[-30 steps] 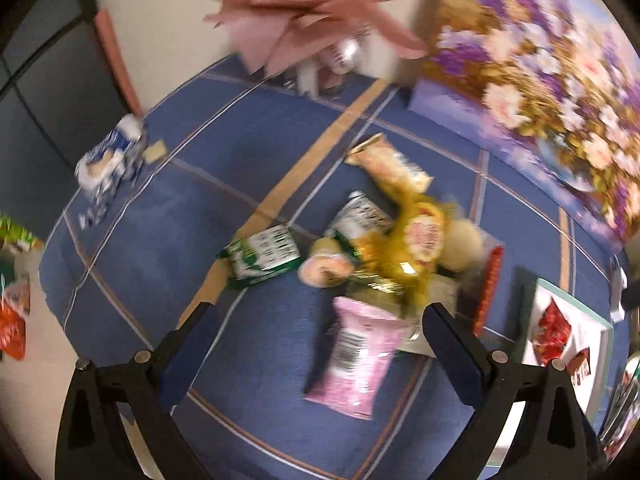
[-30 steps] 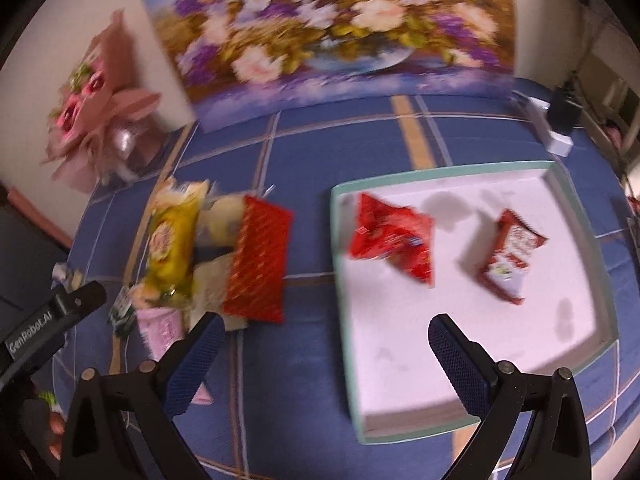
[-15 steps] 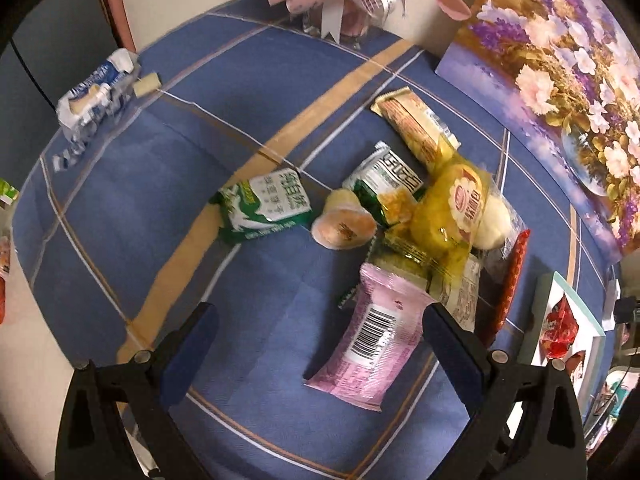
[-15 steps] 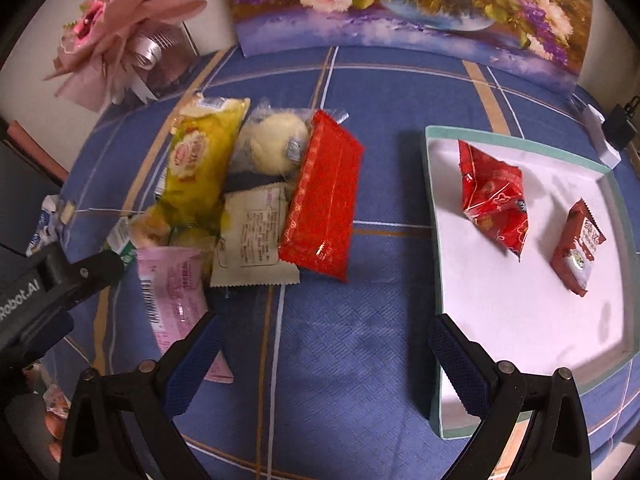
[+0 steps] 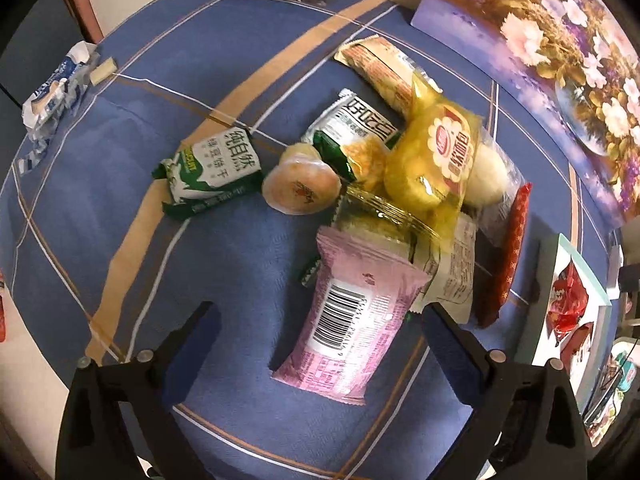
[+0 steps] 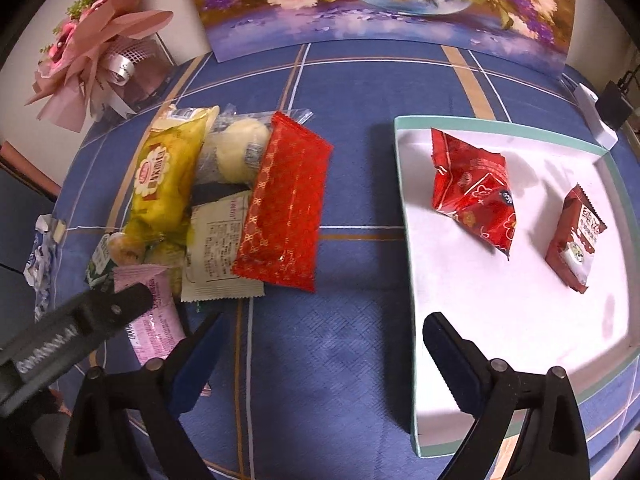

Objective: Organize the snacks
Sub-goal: 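Grasp the pink barcode packet with the left tool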

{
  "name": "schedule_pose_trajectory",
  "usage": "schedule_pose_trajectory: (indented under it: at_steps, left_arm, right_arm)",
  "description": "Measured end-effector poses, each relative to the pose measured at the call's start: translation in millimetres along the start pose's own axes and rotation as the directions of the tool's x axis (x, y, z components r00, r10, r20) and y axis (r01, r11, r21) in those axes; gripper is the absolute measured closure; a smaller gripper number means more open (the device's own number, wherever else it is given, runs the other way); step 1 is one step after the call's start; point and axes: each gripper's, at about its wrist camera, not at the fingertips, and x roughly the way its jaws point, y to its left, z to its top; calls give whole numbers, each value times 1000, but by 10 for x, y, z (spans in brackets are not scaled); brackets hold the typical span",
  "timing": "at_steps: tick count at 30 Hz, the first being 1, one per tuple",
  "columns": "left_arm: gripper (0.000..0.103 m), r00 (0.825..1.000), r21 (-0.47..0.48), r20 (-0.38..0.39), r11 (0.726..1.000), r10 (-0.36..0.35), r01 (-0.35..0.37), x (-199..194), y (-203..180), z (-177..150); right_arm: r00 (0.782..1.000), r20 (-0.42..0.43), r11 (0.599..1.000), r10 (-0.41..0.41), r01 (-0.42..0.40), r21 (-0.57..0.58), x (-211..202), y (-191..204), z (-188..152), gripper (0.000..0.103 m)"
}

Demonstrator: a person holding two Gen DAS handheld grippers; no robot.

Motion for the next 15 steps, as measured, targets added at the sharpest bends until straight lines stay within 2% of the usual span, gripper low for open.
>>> schedule_pose_trajectory:
  at_steps: [3, 7, 12, 15]
  left_arm:
    - [20, 1000, 12, 1, 1000, -1, 1, 6, -36, 0]
    - [30, 1000, 22, -17, 1000, -20, 21, 48, -85, -43]
    - [52, 997, 24, -58, 999, -42, 44, 189, -153, -49]
    - [56, 996, 18, -80, 999, -37, 38, 283, -164, -57]
  right_arm:
    - [1000, 1, 1000, -1, 1, 3, -1, -14, 13, 4]
    - [1000, 0, 1000, 1, -1, 9, -6, -37, 21, 4]
    - [1000, -1, 1000, 0, 0, 14, -8, -58, 12, 4]
    - [1000, -3, 1000, -2, 2, 16, 0, -65, 18, 4]
